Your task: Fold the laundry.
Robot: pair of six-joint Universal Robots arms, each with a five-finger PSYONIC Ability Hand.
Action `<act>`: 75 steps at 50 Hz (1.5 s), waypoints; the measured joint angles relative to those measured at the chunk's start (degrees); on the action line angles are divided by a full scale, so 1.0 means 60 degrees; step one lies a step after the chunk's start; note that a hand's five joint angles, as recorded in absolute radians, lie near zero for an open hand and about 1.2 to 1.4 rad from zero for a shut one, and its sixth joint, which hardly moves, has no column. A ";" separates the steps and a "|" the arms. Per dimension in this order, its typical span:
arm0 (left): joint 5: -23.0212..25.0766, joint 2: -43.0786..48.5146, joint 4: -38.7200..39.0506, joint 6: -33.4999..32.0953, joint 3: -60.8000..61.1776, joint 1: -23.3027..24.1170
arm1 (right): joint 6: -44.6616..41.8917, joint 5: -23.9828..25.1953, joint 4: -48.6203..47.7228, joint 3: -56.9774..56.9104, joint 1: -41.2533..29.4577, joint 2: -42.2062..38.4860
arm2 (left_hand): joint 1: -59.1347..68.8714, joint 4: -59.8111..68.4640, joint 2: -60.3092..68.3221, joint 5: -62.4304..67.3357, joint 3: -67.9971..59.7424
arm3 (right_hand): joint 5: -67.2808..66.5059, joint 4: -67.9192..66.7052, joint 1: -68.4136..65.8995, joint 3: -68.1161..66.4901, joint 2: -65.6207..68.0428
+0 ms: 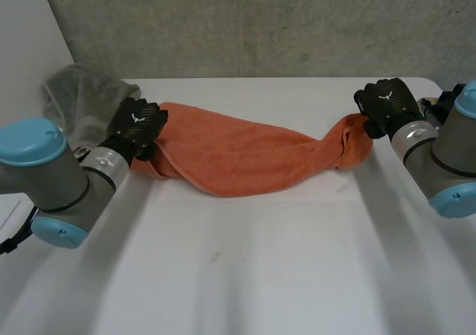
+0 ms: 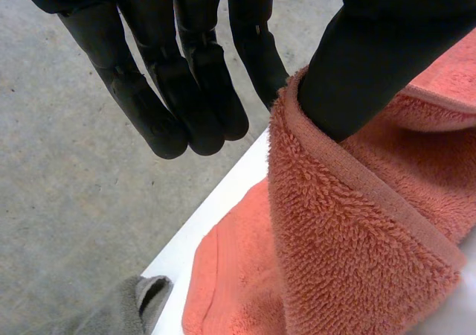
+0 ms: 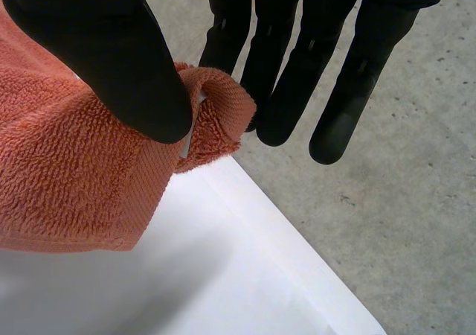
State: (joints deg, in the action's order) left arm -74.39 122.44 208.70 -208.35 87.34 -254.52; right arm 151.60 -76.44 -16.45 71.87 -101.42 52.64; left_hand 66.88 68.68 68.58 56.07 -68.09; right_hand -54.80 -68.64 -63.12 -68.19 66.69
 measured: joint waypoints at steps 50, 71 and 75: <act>-0.0301 -0.0220 -0.3357 0.2096 -0.1474 0.0549 | 0.0267 -0.1930 0.3077 -0.4895 0.0030 -0.2593 | 0.0001 0.0004 0.0010 0.0000 -0.0007 | 0.6749 0.6901 0.6529 0.6924 -0.6972; -0.0474 -0.1715 -0.2779 0.2148 -0.0324 0.0530 | 0.0604 -0.0675 0.3504 0.0078 -0.0481 0.1795 | 0.0001 0.0004 0.0010 0.0000 -0.0007 | 0.7301 0.8090 0.7183 0.7990 -0.7885; -0.0453 -0.1846 -0.2604 0.2111 -0.0155 0.0582 | 0.1045 -0.0371 0.4394 0.0437 -0.0598 0.1479 | 0.0001 0.0004 0.0010 0.0000 -0.0007 | 0.7250 0.8059 0.7178 0.7943 -0.7884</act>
State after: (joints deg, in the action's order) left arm -77.10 111.36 193.07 -195.68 86.41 -251.03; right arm 157.87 -78.66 9.91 74.50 -105.01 61.52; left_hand 66.88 68.71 68.64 56.07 -68.13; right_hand -11.29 -20.29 -20.05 -20.53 19.39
